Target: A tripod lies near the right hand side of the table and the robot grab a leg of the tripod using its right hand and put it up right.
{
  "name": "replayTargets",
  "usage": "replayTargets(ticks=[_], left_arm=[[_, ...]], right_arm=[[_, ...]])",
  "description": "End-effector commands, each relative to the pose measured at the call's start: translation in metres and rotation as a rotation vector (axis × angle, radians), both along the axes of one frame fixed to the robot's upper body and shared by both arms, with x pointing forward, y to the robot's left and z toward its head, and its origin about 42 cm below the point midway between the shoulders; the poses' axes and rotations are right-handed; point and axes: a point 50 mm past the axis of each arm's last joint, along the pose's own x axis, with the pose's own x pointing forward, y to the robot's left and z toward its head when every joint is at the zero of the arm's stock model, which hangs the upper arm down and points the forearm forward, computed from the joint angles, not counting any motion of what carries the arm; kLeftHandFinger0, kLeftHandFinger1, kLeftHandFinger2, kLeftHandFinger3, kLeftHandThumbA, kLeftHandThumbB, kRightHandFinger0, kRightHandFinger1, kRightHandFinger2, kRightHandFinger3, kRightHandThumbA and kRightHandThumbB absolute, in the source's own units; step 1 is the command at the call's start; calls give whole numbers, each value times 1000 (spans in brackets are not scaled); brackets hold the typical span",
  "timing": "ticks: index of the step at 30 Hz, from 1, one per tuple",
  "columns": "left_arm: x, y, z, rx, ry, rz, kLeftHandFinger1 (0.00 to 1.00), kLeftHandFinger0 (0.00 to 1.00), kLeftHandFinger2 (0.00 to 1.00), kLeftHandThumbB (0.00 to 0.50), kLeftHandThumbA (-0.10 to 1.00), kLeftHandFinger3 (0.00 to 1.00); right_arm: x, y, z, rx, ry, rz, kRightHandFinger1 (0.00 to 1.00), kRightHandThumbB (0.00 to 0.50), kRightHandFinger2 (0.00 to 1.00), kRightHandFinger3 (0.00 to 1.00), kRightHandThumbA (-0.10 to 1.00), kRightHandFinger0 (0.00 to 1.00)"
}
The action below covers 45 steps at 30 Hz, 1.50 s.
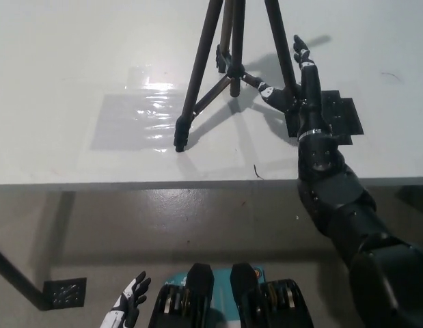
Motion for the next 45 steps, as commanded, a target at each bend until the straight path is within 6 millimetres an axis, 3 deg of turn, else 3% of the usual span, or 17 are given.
replayTargets(ticks=[1,6,9,11,13,17,18,24,28,32,33,35,36,37,40,42,45], left_arm=[[-5,1,4,10,-44,-14,1000,1000,1000,280,1000,1000],[-10,1,4,3,-20,-18,1000,1000,1000,294,1000,1000],[-9,2,5,5,-26,-26,1000,1000,1000,282,1000,1000],[-4,3,7,14,-32,-20,1000,1000,1000,262,1000,1000],[-4,3,7,21,-35,-21,1000,1000,1000,258,1000,1000],[-1,4,6,15,-37,-22,1000,1000,1000,271,1000,1000],[-3,5,5,15,-34,-22,1000,1000,1000,271,1000,1000],[-2,6,6,16,-38,-20,1000,1000,1000,278,1000,1000],[-1,9,6,17,-45,-10,1000,1000,1000,292,1000,1000],[0,12,5,10,-41,9,1000,1000,1000,327,1000,1000],[0,12,6,7,-40,14,1000,1000,1000,335,1000,1000],[5,10,9,-15,-62,8,1000,1000,1000,304,1000,1000],[5,11,9,-20,-63,7,1000,1000,1000,308,1000,1000],[5,11,9,-20,-64,7,1000,1000,1000,308,1000,1000],[4,6,7,-37,-55,0,1000,1000,1000,327,1000,1000],[2,6,7,-39,-54,5,1000,1000,1000,328,1000,1000],[2,6,8,-46,-56,10,1000,1000,1000,326,1000,1000]], right_arm=[[6,12,34,-39,-72,204,1000,500,1000,1000,857,1000],[-6,7,52,16,-160,256,1000,500,1000,1000,881,1000],[-28,2,83,16,-290,270,1000,500,1000,1000,969,1000],[-61,-2,129,112,-465,332,1000,500,1000,1000,952,1000],[-83,-7,153,171,-549,358,1000,500,1000,1000,878,1000],[-138,-27,198,115,-763,341,1000,500,1000,1000,909,1000],[-167,-39,212,56,-854,316,1000,500,1000,1000,909,1000],[-241,-66,216,4,-1033,231,1000,500,1000,1000,955,1000],[-292,-70,195,-29,-1235,196,1000,500,1000,1000,1000,1000],[-360,-63,152,49,-1160,262,1000,499,1000,1000,774,1000],[-367,-55,147,139,-1135,259,1000,452,1000,1000,699,1000],[-388,-45,119,161,-1062,313,1000,411,1000,1000,724,1000],[-387,-41,108,175,-1042,314,1000,387,1000,1000,797,1000],[-381,-37,93,114,-1009,287,1000,478,1000,1000,882,1000],[-385,-38,46,31,-768,325,1000,500,1000,1000,992,1000],[-384,-38,1,12,-565,300,1000,402,1000,1000,1000,1000],[-374,-41,-58,24,-342,225,1000,374,1000,1000,1000,1000]])
